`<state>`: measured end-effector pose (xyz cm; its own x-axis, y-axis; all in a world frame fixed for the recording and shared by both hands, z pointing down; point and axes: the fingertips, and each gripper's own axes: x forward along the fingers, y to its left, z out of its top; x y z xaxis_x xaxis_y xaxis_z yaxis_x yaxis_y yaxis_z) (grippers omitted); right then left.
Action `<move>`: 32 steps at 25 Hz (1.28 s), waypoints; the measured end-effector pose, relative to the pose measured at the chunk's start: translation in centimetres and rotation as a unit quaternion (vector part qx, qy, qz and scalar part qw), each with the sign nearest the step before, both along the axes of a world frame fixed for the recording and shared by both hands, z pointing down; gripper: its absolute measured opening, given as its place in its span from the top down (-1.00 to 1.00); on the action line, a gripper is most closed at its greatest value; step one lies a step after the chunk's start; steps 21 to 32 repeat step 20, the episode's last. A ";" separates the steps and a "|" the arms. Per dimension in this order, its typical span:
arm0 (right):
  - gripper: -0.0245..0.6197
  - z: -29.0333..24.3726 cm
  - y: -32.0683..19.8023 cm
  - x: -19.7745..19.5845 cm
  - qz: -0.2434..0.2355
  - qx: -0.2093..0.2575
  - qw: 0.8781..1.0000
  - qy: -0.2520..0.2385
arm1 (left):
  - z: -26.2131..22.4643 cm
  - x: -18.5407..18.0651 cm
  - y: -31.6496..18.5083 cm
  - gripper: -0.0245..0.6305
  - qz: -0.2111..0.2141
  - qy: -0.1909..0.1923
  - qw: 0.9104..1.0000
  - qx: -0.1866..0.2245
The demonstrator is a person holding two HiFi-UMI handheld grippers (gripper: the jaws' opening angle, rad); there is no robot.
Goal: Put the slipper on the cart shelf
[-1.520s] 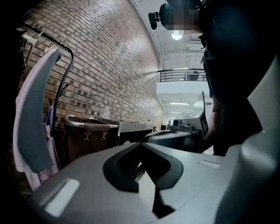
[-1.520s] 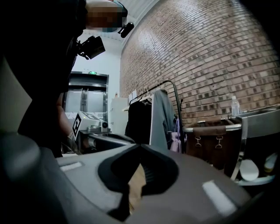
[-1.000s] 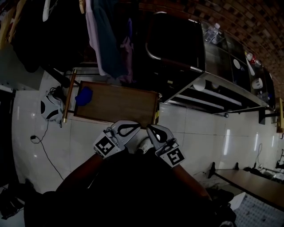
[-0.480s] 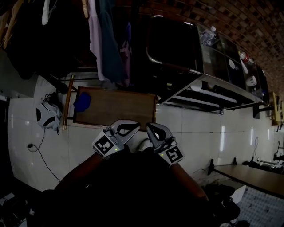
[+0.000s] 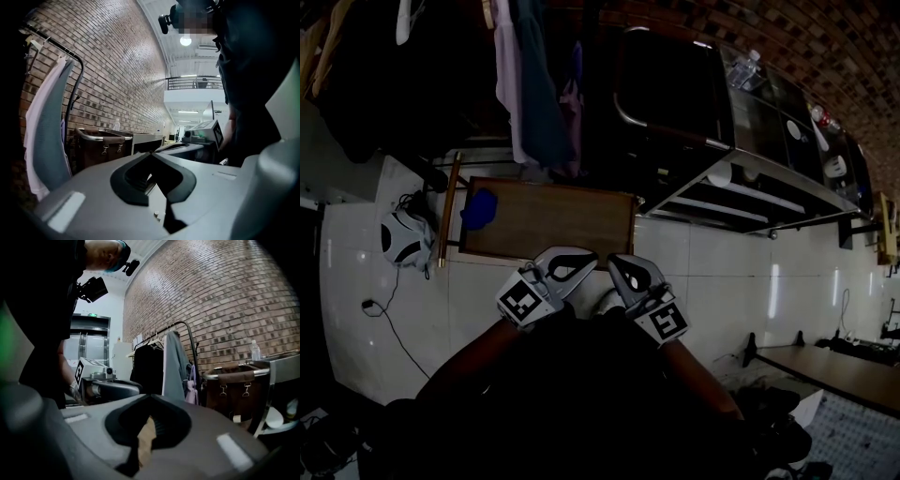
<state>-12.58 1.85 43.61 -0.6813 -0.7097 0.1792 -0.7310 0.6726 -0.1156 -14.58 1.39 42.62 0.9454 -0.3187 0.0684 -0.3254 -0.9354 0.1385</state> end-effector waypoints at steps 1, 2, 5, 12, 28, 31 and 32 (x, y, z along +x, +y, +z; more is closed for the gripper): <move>0.92 0.0 0.1 -0.1 -0.001 0.000 1.000 -0.001 | -0.1 -0.1 0.0 0.91 -0.002 0.001 1.000 -0.001; 0.92 0.1 0.1 -0.1 0.000 -0.001 1.000 -0.003 | -0.1 -0.2 0.1 0.91 -0.003 0.002 1.000 -0.002; 0.92 0.0 0.2 -0.1 0.003 -0.001 1.000 -0.011 | -0.1 -0.4 0.2 0.91 -0.003 -0.002 1.000 -0.003; 0.92 0.1 0.5 -0.6 0.002 0.000 1.000 -0.010 | 0.1 -1.1 0.3 0.91 -0.005 -0.003 1.000 0.000; 0.92 0.3 0.6 -1.1 -0.001 0.004 1.000 0.006 | -0.1 -1.6 0.5 0.91 -0.010 0.002 1.000 -0.008; 0.92 0.3 0.6 -1.1 -0.001 0.004 1.000 0.006 | -0.1 -1.6 0.5 0.91 -0.010 0.002 1.000 -0.008; 0.92 0.3 0.6 -1.1 -0.001 0.004 1.000 0.006 | -0.1 -1.6 0.5 0.91 -0.010 0.002 1.000 -0.008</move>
